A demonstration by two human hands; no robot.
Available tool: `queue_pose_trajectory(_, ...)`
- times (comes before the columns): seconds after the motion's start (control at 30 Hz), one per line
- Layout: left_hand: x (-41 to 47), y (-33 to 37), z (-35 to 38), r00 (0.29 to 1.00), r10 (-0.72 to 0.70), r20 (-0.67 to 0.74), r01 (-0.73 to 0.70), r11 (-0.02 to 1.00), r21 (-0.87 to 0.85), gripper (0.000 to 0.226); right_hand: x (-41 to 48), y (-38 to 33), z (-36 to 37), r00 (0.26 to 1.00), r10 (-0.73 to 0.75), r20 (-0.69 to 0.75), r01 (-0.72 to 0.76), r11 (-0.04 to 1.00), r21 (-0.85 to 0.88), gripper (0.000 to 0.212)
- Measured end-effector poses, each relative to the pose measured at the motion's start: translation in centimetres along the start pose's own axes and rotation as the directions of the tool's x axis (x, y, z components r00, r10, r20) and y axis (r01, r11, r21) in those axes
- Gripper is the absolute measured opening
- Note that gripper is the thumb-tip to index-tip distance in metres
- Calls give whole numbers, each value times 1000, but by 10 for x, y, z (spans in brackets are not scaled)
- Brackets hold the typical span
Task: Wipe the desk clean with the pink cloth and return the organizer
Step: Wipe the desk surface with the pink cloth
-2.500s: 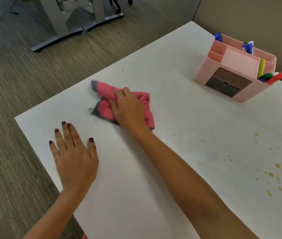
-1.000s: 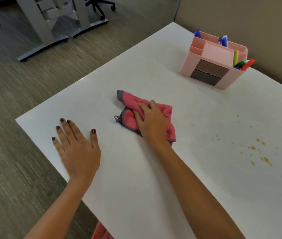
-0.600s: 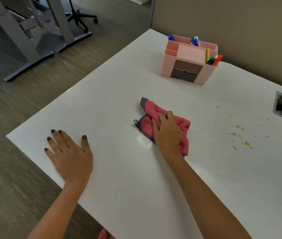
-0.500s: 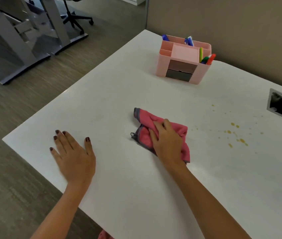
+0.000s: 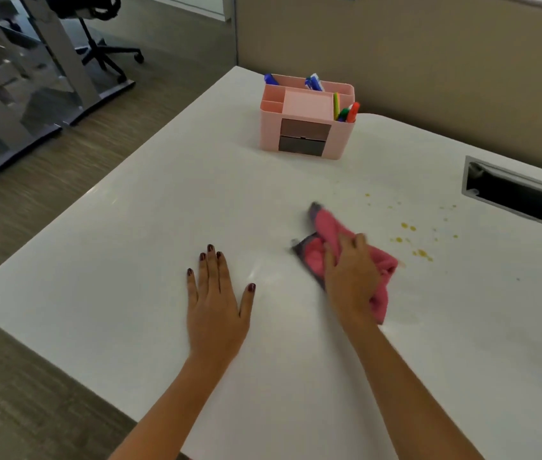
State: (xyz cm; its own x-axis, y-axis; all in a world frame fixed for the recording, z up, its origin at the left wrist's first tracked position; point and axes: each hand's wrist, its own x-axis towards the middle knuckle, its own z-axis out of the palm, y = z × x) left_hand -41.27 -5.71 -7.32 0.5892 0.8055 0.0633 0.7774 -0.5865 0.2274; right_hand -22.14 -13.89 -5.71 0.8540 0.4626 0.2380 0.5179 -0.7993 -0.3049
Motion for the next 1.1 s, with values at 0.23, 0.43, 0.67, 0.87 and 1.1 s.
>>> queue_pose_trajectory(0.23, 8, 34, 3, 998, 58, 17, -56, 994, -92, 69, -28, 37, -12, 989, -147, 2, 146, 986, 80, 21)
queue_pose_trajectory(0.43, 14, 45, 8, 995, 93, 34, -91, 994, -54, 69, 47, 90, -12, 947, 305, -99, -305, 952, 19, 31)
queue_pose_trajectory(0.67, 15, 46, 12, 995, 91, 30, -90, 996, -22, 72, 88, 39, 5, 989, 145, -1, -145, 989, 37, 30)
queue_pose_trajectory(0.87, 16, 46, 13, 996, 90, 19, -90, 996, -21, 69, 88, 13, 20, 990, -130, 50, 124, 986, 113, 31)
queue_pose_trajectory(1.1, 17, 45, 16, 996, 83, 31, -83, 997, -10, 68, 152, -6, 40, 988, 153, 16, -154, 984, 91, 35)
